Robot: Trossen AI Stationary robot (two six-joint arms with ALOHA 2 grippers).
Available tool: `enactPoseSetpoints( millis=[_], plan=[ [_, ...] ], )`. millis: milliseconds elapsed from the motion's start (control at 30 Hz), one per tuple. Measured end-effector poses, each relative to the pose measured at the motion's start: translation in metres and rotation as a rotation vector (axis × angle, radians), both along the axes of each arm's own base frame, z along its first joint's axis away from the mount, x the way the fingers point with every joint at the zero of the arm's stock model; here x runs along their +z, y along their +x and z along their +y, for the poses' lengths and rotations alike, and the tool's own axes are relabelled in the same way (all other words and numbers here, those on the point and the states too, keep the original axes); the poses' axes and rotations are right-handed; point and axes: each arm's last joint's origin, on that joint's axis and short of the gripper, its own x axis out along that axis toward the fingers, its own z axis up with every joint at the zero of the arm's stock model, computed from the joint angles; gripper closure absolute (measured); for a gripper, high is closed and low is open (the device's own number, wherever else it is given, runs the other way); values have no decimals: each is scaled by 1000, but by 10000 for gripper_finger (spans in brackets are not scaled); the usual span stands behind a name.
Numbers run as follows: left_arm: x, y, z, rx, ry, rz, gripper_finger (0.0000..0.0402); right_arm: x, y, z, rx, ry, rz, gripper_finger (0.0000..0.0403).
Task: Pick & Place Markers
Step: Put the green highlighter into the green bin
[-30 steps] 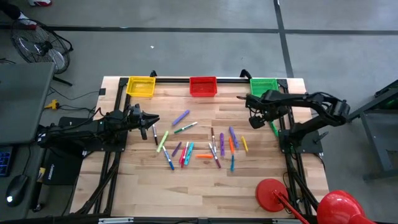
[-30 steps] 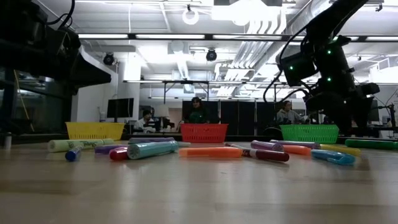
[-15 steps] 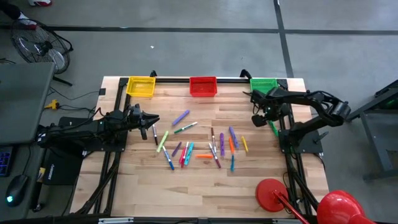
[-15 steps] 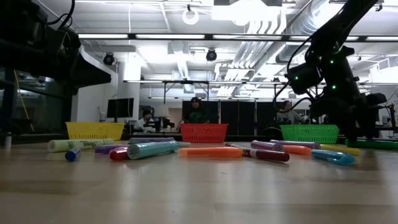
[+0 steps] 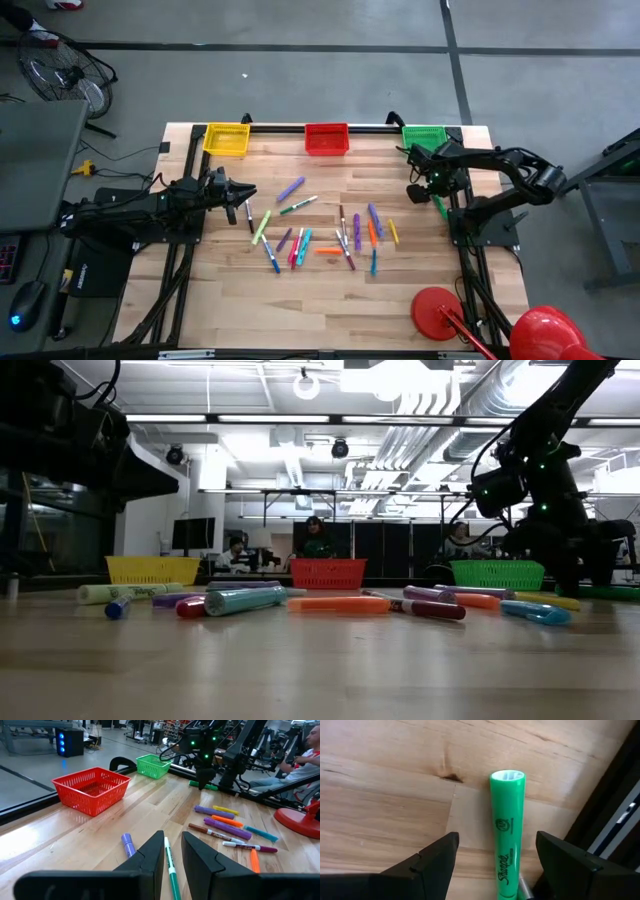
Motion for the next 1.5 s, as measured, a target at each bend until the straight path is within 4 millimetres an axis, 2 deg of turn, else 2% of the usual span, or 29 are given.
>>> enactPoseSetpoints(
  millis=[267, 1000, 1333, 1500],
  plan=[
    [0, 0, 0, 0, 0, 0, 337, -4, -1, 2, -6, 11, -24, 162],
    [0, 0, 0, 0, 0, 0, 337, -6, 2, 1, 26, 9, -69, 334],
    [0, 0, 0, 0, 0, 0, 337, 4, 10, -7, 74, -11, -84, 338],
    [0, 0, 0, 0, 0, 0, 337, 14, 22, -13, 113, -61, -136, 343]
  ],
)
